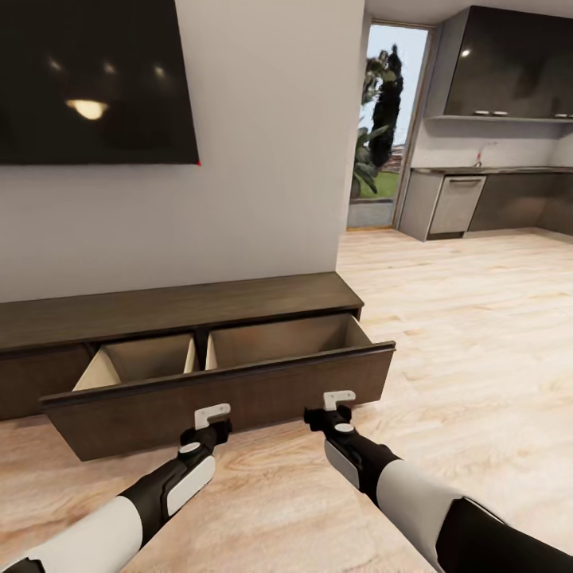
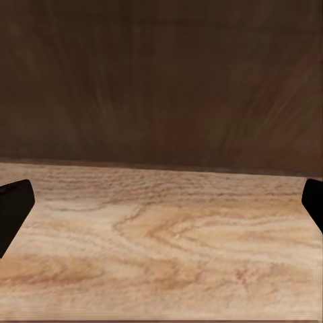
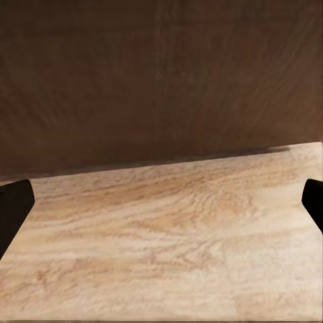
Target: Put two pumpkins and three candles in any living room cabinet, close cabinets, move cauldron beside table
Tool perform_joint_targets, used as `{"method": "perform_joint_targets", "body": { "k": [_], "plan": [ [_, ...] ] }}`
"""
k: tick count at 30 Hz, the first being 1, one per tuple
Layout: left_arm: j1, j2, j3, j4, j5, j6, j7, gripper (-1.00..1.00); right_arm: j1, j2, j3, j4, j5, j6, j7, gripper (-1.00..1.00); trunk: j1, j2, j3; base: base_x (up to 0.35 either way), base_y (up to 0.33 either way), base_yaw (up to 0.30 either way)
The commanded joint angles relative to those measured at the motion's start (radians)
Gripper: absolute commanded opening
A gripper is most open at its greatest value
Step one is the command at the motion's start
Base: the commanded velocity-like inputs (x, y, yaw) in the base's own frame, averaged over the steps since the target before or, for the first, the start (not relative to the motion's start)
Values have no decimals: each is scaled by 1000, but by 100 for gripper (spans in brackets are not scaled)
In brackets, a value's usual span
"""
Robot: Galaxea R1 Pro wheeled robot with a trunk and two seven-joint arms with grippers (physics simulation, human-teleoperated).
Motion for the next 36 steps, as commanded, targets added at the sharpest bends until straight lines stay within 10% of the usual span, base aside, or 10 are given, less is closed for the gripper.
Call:
{"method": "perform_joint_targets", "body": {
  "k": [1,13,36],
  "plan": [
    [-2,1,-10,-2,8,-3,8,100,-1,0,9,1,-9,-6,-6,100,0,-1,-5,0,0,0],
    [-2,1,-70,-2,8,-55,8,100,-1,0,9,4,-9,-32,-6,100,6,-4,-51,0,0,0],
    [-1,0,-95,-2,8,-83,6,100,-1,-1,9,5,-10,-82,-6,100,6,-4,-51,92,7,0]
  ]
}}
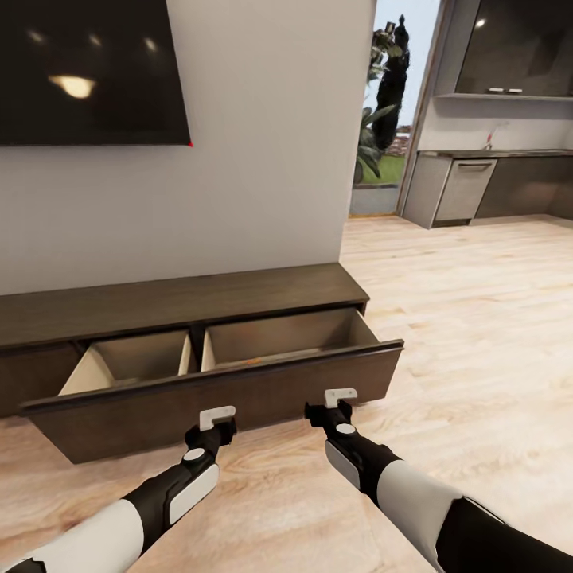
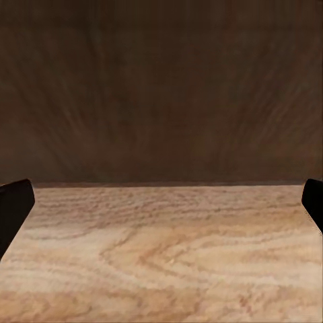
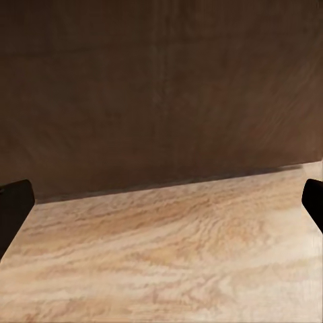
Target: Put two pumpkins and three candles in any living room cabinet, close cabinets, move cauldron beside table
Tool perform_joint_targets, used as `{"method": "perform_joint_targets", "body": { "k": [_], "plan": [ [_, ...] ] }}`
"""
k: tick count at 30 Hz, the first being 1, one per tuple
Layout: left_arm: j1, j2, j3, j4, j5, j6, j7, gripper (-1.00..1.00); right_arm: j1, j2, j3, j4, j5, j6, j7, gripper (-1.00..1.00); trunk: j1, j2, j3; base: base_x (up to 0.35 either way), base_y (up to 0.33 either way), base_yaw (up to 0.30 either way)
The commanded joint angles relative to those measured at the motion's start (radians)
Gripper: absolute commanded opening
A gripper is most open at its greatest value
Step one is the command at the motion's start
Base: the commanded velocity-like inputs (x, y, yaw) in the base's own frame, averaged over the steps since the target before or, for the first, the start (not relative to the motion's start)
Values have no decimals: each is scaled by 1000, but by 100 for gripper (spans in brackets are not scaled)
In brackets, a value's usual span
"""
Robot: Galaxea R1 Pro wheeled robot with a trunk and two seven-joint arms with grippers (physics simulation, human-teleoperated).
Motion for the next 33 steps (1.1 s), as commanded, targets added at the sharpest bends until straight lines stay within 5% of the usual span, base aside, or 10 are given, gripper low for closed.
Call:
{"method": "perform_joint_targets", "body": {
  "k": [1,15,27,33],
  "plan": [
    [-1,1,-8,-1,11,-8,6,100,-1,0,8,0,-10,-5,-4,100,0,0,-1,148,0,0],
    [-1,1,-9,-1,11,-7,5,100,-1,1,8,0,-11,-5,-4,100,0,0,-1,206,0,0],
    [-2,0,-10,-2,11,-8,6,100,-1,1,8,0,-11,-5,-4,100,0,0,-1,23,0,0],
    [-2,0,-9,-2,11,-8,6,100,-1,1,8,0,-10,-5,-4,100,2,-2,-20,0,0,0]
  ]
}}
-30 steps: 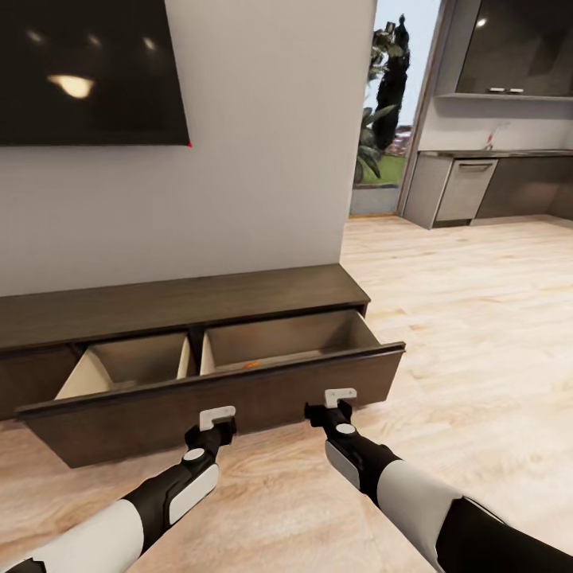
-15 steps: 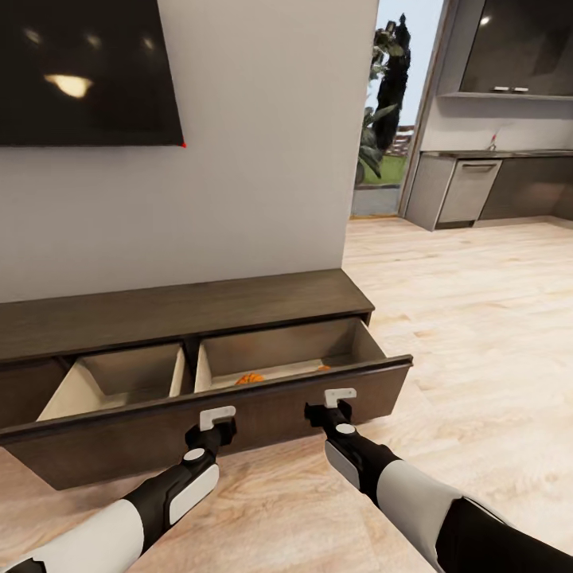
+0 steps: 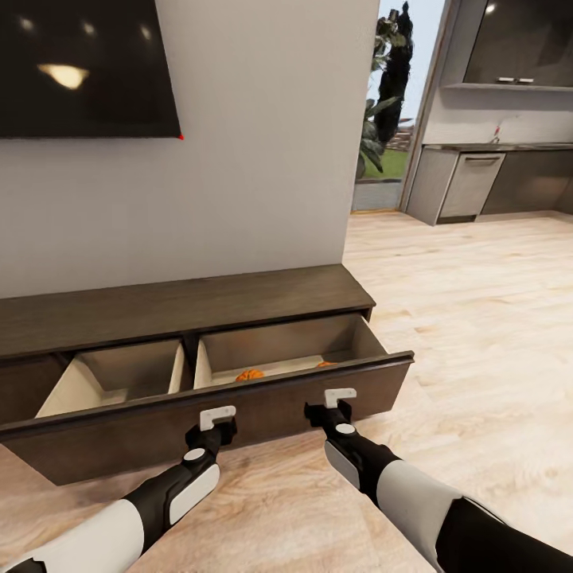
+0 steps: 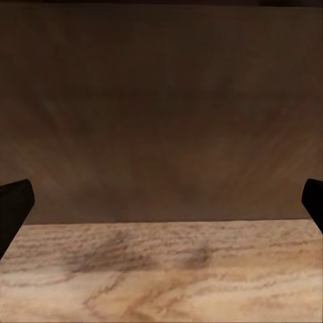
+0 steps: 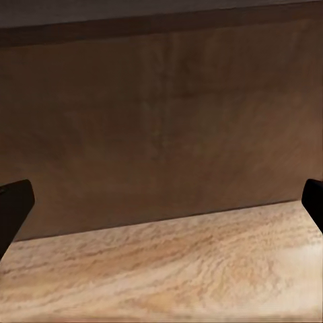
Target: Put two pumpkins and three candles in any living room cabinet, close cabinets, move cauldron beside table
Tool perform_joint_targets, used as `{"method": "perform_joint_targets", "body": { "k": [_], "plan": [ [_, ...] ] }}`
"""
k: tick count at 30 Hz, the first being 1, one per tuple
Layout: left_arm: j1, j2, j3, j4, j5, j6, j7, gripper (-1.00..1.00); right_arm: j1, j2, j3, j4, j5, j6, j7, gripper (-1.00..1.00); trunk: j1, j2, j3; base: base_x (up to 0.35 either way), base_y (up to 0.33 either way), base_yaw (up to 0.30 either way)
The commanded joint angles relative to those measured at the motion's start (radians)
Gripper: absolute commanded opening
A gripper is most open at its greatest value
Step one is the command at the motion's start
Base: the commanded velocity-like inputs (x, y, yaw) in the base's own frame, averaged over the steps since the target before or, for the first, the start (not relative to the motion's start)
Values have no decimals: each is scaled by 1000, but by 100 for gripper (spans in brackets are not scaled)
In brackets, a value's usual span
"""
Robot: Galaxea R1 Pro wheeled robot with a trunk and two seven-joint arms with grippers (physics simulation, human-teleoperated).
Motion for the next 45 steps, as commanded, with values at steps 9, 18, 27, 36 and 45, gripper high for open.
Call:
{"method": "perform_joint_targets", "body": {
  "k": [9,18,27,36,45],
  "plan": [
    [-1,1,-8,-1,11,-8,6,100,-1,0,8,0,-11,-5,-4,100,2,-2,-24,0,0,0],
    [-1,0,-9,-2,11,-8,6,100,-1,0,8,0,-11,-5,-4,100,4,-3,-36,0,0,0],
    [-1,1,-7,-2,11,-7,5,100,-1,0,8,0,-11,-3,-4,100,4,-3,-36,48,0,0],
    [-1,1,-7,-2,11,-7,6,100,-1,0,8,0,-11,-3,-4,100,4,-3,-36,110,26,0],
    [-1,2,-7,-2,11,-7,6,100,-1,0,8,0,-11,-3,-4,100,4,-3,-36,153,24,0]
  ]
}}
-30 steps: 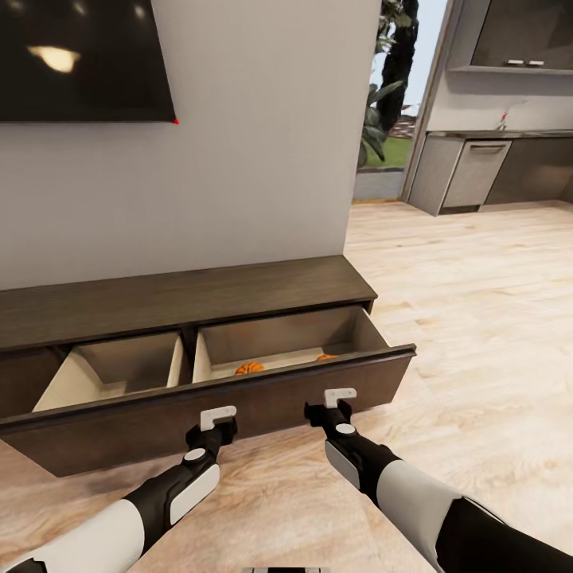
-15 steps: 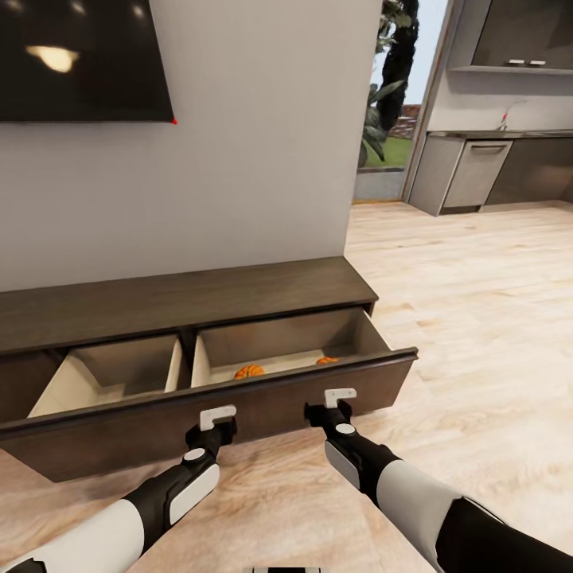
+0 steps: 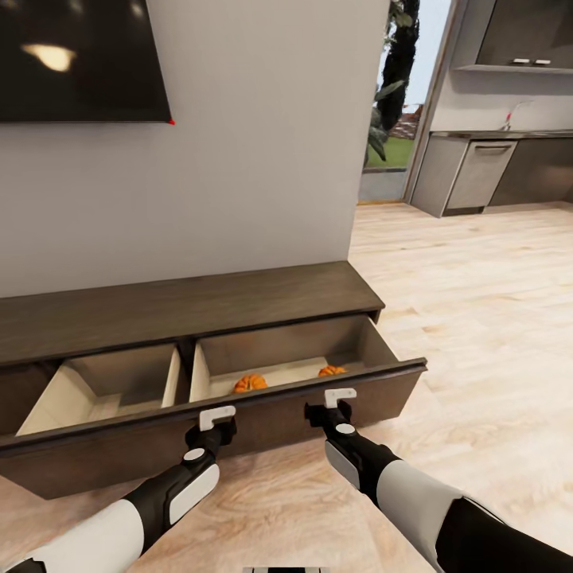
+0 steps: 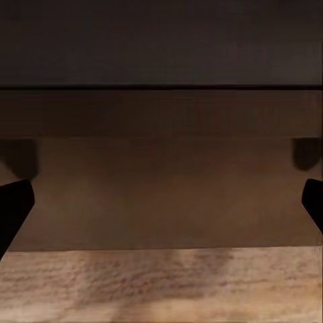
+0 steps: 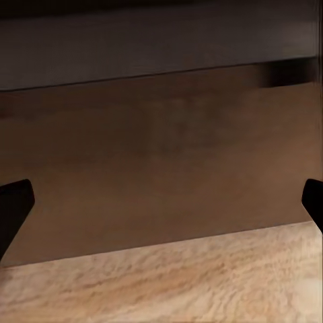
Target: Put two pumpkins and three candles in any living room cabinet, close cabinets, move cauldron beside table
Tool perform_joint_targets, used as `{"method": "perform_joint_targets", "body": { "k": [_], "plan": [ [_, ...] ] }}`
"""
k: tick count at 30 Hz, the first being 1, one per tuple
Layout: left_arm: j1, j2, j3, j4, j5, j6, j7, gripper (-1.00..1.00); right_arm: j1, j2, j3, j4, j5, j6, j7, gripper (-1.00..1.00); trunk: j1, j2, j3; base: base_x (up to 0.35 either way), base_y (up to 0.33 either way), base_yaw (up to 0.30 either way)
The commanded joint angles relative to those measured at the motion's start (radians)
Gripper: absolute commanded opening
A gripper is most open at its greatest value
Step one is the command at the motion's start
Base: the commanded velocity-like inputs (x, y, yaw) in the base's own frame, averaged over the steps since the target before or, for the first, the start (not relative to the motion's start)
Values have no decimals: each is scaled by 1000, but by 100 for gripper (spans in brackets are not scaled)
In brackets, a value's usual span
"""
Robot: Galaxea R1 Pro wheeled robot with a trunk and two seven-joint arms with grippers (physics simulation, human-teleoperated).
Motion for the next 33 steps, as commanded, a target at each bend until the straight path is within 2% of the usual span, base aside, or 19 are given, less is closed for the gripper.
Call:
{"method": "perform_joint_targets", "body": {
  "k": [1,12,33],
  "plan": [
    [-2,2,-9,-2,5,-7,5,100,-1,0,8,0,-10,-5,-4,100,0,0,-1,206,1,0],
    [-2,2,-9,-2,6,-7,5,100,-1,0,8,0,-11,-5,-4,100,0,0,-1,160,0,0],
    [-2,0,-10,-2,6,-7,4,100,-1,0,8,0,-12,-5,-4,100,0,0,-1,240,0,0]
  ]
}}
